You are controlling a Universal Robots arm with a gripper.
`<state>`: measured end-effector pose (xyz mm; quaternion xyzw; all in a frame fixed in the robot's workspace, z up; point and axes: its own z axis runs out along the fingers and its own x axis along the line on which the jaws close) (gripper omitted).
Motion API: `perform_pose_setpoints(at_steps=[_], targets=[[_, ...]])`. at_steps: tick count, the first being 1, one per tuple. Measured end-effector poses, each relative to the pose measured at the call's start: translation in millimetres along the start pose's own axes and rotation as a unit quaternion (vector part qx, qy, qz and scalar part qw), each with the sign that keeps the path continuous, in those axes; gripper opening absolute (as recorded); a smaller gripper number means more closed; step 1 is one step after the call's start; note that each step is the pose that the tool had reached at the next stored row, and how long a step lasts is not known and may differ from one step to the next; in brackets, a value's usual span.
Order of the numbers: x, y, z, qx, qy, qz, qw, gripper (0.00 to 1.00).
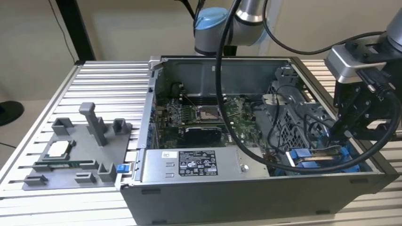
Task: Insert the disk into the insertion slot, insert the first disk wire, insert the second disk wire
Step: 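Insert the first disk wire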
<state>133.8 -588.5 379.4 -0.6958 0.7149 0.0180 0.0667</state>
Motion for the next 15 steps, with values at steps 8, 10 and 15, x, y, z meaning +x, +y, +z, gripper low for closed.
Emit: perform_pose_setpoints(at_steps=[8,10,15], targets=[[2.0,-5.3,2.8,-0.0025,0.0057,0.002,1.0,0.0],[2.0,-5.2,2.8,-0.0025,0.0058,0.002,1.0,0.0],[2.0,-5.3,2.8,-0.0025,0.0059,0.002,1.0,0.0]])
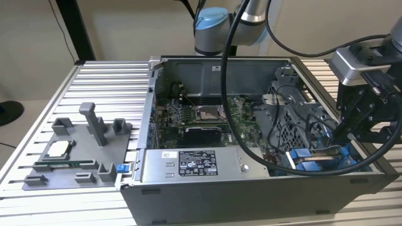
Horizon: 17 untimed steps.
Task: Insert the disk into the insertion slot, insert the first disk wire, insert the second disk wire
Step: 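Insert the first disk wire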
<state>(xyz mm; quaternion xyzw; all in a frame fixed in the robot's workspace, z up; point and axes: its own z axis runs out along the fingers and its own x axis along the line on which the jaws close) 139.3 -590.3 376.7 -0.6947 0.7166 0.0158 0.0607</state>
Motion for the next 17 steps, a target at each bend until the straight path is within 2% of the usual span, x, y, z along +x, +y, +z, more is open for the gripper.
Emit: perform_pose_setpoints(at_steps=[3,10,17], targets=[[1.6,0.0,1.3,0.0,0.0,0.0,1.0,0.0],[10.5,-0.4,3.5,0.0001,0.0003,0.004,1.0,0.0],[11.9,-1.0,4.6,-0.0009,0.0005,0.005,1.0,0.0]])
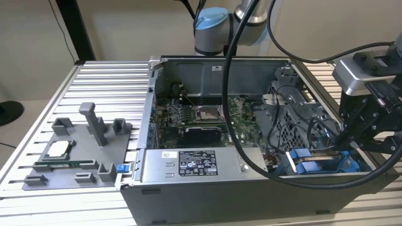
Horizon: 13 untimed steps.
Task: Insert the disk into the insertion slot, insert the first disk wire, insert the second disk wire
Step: 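Insert the first disk wire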
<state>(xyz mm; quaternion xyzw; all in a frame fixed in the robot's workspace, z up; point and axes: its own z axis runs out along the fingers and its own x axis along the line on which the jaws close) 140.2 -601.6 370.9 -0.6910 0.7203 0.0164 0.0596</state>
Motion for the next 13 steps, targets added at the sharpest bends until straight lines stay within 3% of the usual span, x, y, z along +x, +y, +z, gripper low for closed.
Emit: perform_pose_setpoints(at_steps=[5,6,10,12,13], targets=[[0.0,0.0,0.1,-0.0004,0.0,0.0,1.0,0.0],[0.0,-0.1,0.2,-0.0025,0.0,0.0,1.0,0.0],[0.1,0.0,0.6,-0.0193,0.0007,0.002,0.9998,0.0],[0.1,-0.1,0.9,-0.0311,0.0013,0.003,0.9995,0.0],[0.1,-0.1,1.0,-0.0343,0.0015,0.004,0.9994,0.0]])
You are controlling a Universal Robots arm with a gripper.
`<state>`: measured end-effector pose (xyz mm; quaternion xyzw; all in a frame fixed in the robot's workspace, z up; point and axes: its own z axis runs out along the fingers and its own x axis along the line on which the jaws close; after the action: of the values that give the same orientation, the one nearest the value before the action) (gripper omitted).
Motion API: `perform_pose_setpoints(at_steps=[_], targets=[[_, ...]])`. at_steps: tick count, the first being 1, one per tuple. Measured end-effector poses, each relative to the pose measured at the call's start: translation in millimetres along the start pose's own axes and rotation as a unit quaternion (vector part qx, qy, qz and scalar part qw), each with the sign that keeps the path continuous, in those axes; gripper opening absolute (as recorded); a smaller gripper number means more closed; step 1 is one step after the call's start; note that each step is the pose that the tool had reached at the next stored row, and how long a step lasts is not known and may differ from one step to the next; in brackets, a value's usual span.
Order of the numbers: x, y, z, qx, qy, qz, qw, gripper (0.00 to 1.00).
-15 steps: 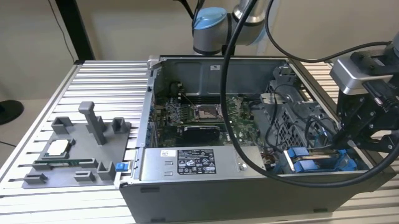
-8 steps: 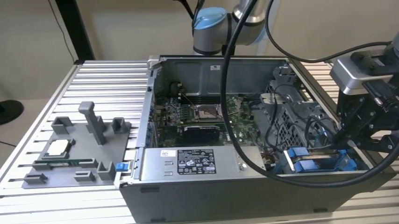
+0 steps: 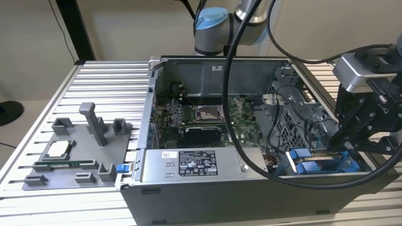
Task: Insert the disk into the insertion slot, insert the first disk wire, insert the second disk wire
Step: 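Insert the first disk wire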
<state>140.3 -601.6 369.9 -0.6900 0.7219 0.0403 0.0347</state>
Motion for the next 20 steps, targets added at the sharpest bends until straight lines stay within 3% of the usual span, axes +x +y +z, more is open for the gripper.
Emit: perform_pose_setpoints(at_steps=[9,20], targets=[[0.0,-1.4,0.4,-0.0003,0.0,0.0,1.0,0.0],[-0.6,-18.5,2.3,-0.0022,0.0001,0.0,1.0,0.0]])
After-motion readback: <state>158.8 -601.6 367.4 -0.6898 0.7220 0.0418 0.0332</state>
